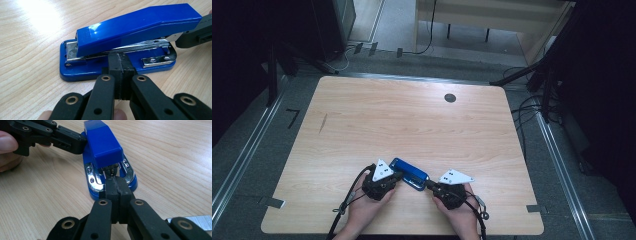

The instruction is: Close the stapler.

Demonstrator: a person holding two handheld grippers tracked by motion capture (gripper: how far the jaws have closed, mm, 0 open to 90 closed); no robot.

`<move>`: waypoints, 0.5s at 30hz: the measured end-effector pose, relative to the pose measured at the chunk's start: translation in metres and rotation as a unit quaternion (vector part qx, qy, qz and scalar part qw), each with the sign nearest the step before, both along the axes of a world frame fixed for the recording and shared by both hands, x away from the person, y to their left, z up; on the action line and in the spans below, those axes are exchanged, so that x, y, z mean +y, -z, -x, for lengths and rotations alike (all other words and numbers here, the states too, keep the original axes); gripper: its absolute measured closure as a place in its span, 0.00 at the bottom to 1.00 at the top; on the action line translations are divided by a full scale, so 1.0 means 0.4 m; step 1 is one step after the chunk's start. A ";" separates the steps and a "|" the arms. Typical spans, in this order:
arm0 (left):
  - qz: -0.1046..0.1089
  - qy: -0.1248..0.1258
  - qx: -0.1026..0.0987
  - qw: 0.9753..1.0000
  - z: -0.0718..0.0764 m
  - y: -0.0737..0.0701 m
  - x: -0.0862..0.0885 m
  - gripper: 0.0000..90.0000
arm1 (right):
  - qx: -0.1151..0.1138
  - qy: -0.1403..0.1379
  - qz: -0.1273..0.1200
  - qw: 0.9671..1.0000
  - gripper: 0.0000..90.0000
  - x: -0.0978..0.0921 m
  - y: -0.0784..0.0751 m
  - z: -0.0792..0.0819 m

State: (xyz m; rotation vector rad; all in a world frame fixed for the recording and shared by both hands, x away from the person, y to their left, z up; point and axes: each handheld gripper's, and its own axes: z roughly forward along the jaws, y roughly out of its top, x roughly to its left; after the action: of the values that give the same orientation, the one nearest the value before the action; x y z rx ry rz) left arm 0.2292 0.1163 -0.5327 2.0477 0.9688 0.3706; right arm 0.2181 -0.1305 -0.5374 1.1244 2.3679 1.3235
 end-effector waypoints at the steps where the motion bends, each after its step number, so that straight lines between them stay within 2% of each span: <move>1: 0.000 0.000 0.000 1.000 0.000 0.000 0.000 1.00 | 0.002 0.001 -0.001 1.000 1.00 0.000 0.001 -0.001; 4: 0.011 -0.004 0.007 1.000 -0.003 0.000 0.002 1.00 | 0.002 -0.001 0.000 1.000 1.00 -0.001 0.000 -0.002; 7: 0.007 -0.005 0.004 1.000 -0.002 0.000 -0.006 1.00 | -0.001 0.000 -0.001 1.000 1.00 -0.001 -0.001 -0.002; 9: -0.001 0.011 -0.003 1.000 0.001 0.000 -0.024 1.00 | -0.001 -0.001 0.000 1.000 1.00 -0.001 -0.002 -0.002; 11: -0.007 0.016 -0.009 1.000 0.004 0.000 -0.030 1.00 | 0.000 -0.002 0.000 1.000 1.00 -0.001 -0.003 -0.003; 15: 0.001 0.014 -0.002 1.000 0.000 0.000 -0.025 1.00 | -0.003 -0.001 0.001 1.000 1.00 0.000 -0.007 -0.001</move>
State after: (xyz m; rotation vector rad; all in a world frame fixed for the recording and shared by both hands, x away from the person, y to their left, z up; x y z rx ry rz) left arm 0.2290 0.1062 -0.5328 2.0562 0.9367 0.3582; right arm 0.2187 -0.1306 -0.5347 1.1177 2.3665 1.3221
